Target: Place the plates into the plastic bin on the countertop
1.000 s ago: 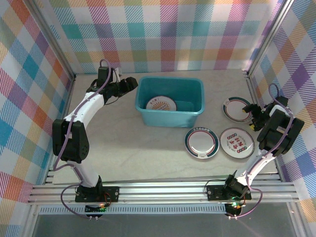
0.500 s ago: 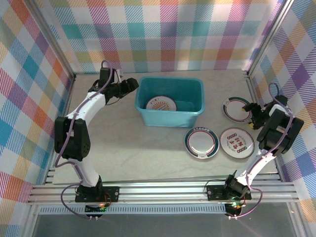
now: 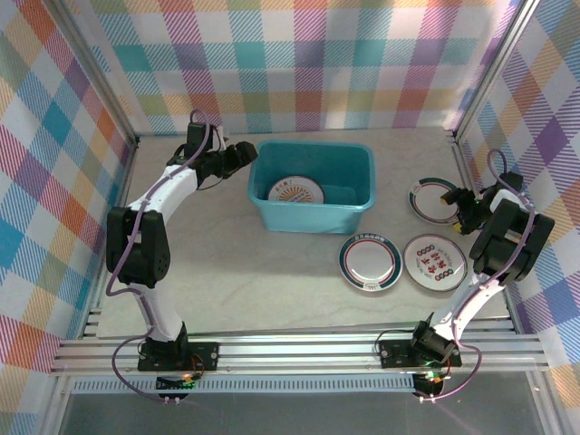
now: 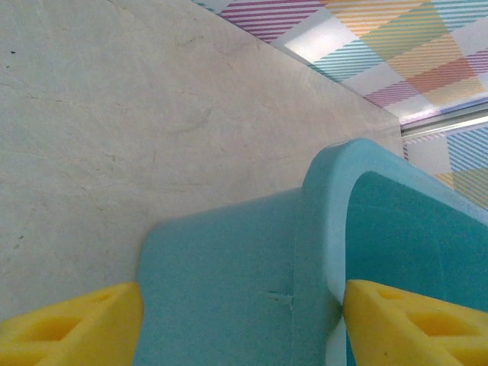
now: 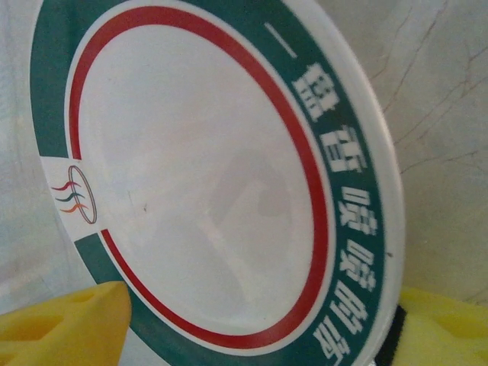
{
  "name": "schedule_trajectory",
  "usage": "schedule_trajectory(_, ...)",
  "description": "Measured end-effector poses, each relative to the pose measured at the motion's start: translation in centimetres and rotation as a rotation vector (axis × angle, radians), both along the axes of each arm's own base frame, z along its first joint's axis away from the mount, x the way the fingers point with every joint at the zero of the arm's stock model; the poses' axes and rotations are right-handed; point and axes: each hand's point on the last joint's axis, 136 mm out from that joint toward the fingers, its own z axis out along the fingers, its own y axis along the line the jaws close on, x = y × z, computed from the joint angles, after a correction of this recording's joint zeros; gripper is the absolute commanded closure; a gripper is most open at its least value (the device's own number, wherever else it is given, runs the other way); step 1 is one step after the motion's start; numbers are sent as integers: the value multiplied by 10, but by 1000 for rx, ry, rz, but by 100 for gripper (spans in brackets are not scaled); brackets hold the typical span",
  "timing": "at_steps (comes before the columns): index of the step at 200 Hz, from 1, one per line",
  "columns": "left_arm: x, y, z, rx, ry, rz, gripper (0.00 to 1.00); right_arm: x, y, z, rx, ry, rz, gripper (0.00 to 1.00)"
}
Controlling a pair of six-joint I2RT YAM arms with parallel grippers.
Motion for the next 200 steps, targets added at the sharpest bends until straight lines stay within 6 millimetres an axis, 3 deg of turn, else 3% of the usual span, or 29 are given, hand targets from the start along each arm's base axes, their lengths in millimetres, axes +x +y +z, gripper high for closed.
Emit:
schedule_trajectory(66, 0, -1, 1, 8, -10, -14, 30, -4, -2, -6, -13, 20, -8, 44)
schedule_trajectory(98, -2, -1, 3, 4, -12, -19, 30, -13, 3, -16, -4, 43, -7, 60)
schedule_trajectory(138, -13, -1, 2, 1, -7, -24, 30, -16, 5, -20, -2, 44, -9, 73)
schedule_trajectory(200, -26, -1, 2, -9, -12, -34, 30, -26, 16, -9, 7, 5, -3, 86)
